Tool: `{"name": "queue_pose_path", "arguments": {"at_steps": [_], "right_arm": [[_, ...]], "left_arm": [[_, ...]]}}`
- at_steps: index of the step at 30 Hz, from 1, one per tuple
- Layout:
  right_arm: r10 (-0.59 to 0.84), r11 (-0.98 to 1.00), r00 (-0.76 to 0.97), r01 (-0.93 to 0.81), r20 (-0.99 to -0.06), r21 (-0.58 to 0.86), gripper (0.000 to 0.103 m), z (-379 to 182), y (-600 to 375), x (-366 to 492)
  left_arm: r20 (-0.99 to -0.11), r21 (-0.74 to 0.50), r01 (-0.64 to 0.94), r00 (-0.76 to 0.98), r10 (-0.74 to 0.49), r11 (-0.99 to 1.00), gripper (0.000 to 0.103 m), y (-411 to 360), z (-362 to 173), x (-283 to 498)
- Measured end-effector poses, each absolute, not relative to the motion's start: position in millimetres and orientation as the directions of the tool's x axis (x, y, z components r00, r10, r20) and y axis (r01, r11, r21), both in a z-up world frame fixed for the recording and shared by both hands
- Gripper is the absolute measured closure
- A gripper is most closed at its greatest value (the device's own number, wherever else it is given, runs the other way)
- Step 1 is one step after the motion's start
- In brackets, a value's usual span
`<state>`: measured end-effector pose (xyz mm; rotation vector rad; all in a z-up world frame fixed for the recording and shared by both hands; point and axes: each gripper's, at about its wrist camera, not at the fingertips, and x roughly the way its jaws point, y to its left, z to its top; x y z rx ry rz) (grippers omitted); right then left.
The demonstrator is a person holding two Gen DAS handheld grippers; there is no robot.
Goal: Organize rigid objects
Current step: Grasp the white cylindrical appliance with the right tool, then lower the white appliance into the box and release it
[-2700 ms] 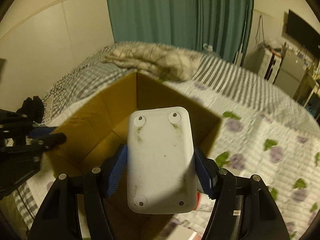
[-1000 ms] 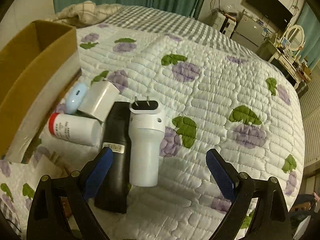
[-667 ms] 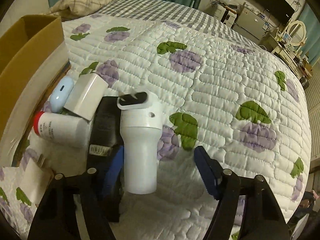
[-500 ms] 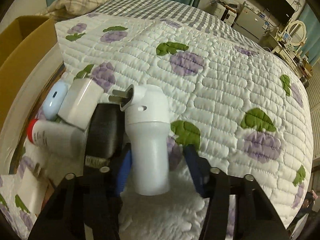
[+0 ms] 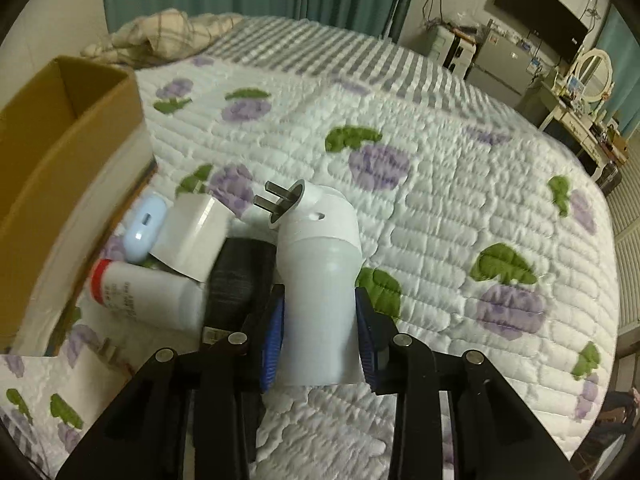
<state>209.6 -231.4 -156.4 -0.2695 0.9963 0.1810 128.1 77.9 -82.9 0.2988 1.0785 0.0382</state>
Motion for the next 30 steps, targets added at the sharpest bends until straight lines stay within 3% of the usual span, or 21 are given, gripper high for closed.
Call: {"name": "queue_pose_path", "arguments": {"at_steps": [18, 30], "right_arm": [[0.286, 0.9, 0.709, -0.429, -0.645, -0.072, 0.071, 2, -148, 158], [0.41, 0.86, 0.639, -0.509, -0.65, 0.042, 0.071, -16, -72, 151]], "left_arm": [[-0.862, 0.257, 0.113, 0.476, 0.174, 0.96, 0.096, 78, -83, 128], [-0.863, 0.25, 0.112, 0.476, 0.169, 0.962, 0.096, 76, -83, 126]]}}
